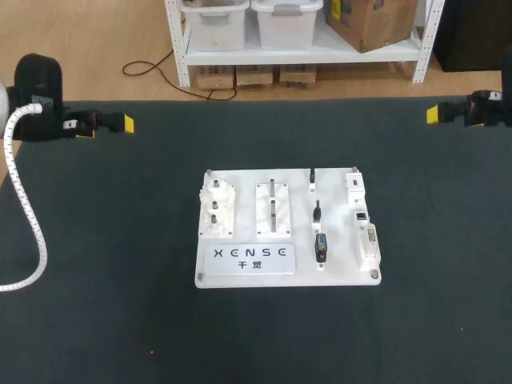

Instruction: Insert the Ethernet cable into its matching sockets.

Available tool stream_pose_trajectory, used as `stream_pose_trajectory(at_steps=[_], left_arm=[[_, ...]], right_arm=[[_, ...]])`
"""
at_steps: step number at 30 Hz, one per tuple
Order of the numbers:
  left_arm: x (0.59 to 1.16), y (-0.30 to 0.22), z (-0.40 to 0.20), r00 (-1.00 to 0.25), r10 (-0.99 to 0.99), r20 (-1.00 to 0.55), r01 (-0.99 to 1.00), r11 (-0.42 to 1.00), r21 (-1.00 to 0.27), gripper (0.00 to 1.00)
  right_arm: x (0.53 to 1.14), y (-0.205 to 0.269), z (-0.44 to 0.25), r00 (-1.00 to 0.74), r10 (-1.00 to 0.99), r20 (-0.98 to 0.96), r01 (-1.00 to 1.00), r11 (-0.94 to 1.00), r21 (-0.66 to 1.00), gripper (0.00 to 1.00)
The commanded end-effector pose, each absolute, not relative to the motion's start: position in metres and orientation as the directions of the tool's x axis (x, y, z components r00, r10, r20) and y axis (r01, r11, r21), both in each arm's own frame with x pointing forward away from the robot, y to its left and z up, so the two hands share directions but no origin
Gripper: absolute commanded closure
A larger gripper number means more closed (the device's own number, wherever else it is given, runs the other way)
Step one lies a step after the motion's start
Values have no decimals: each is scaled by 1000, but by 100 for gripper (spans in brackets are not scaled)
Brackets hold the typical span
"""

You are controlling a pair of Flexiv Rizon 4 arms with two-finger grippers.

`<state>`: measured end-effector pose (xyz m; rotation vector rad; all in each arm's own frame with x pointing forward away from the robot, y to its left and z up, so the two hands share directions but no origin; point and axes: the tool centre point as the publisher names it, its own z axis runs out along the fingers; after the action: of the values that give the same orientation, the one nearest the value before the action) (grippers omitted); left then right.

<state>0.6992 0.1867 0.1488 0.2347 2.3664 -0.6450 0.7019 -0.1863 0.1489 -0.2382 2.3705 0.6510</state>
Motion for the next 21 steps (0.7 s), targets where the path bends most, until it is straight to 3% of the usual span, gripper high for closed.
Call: stream_pose_trajectory(at_steps=[1, 19, 21], left_arm=[[700, 185, 150, -767, 0, -642, 321, 866, -383, 0], [700, 185, 150, -767, 0, -642, 321, 866, -383, 0], [705, 182, 155, -737, 69, -673, 391, 855, -340, 0]], right_arm=[[701, -186, 149, -766, -1, -642, -327, 861, 389, 0], [701, -186, 149, -766, -1, -642, -327, 861, 389, 0], [701, -186, 149, -766, -1, -642, -327, 861, 389, 0]])
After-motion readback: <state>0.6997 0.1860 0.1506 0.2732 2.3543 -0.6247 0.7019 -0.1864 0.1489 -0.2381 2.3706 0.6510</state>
